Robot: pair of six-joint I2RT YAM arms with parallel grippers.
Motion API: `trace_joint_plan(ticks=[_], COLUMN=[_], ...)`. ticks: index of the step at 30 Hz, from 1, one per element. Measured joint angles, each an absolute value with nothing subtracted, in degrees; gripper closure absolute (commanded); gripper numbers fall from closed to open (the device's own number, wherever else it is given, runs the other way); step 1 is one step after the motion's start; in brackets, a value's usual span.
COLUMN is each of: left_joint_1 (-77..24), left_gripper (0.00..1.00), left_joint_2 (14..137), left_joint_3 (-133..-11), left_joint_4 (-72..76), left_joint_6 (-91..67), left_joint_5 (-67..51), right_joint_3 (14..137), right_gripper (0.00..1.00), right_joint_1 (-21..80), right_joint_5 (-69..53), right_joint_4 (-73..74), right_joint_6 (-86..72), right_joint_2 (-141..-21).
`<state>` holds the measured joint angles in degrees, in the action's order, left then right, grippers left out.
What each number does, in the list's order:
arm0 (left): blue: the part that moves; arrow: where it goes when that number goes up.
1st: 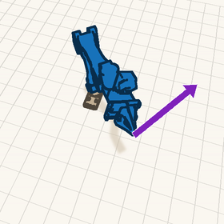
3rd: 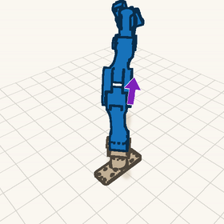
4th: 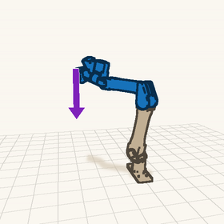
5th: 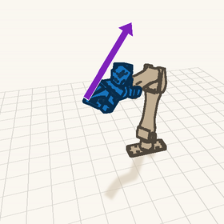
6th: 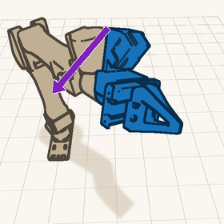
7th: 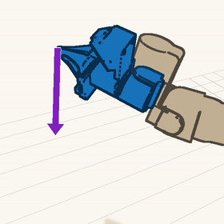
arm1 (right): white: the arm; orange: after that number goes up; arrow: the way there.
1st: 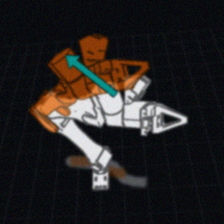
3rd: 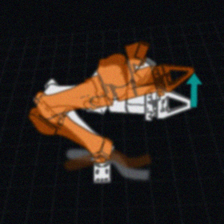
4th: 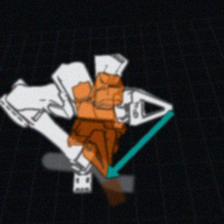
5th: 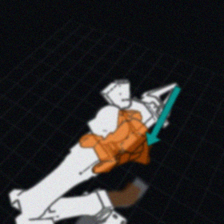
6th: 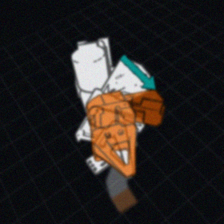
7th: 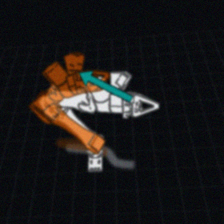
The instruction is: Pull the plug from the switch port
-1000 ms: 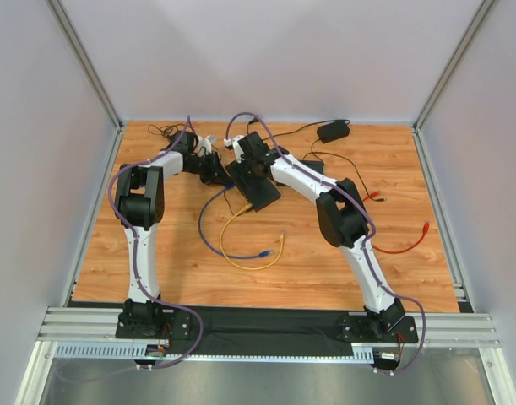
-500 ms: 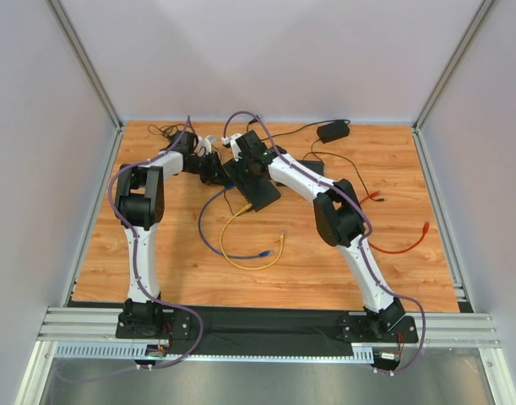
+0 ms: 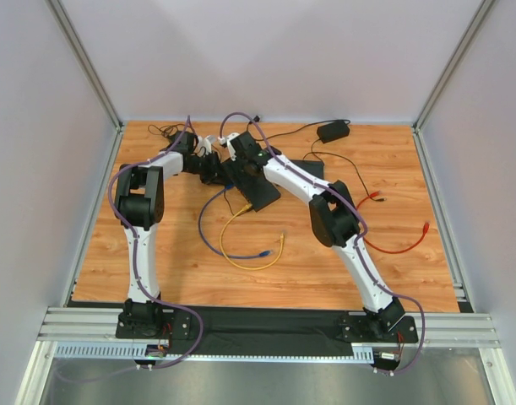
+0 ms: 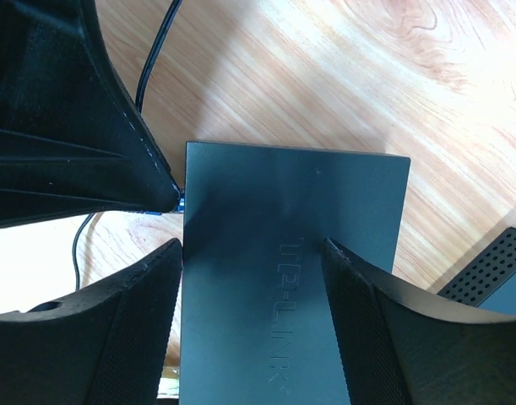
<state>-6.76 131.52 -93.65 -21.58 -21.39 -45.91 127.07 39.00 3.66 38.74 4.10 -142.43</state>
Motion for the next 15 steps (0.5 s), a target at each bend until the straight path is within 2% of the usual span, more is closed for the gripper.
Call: trace_joint_plan(ticks=[15], left_joint_1=[-6.9], left_gripper=[1.0], left_joint_2=[129.34], left_joint_3=[-89.6], left_joint_4=[-17.04], left_joint_6=[-21.63], left_joint_5=[-44.84], right_joint_3=[129.05], right_gripper=[0.37], right_joint_1=[39.83], right_joint_5=[8.84], right_joint_4=[39.09], right_joint_6=[-2.2], right_joint_2=[-143.81])
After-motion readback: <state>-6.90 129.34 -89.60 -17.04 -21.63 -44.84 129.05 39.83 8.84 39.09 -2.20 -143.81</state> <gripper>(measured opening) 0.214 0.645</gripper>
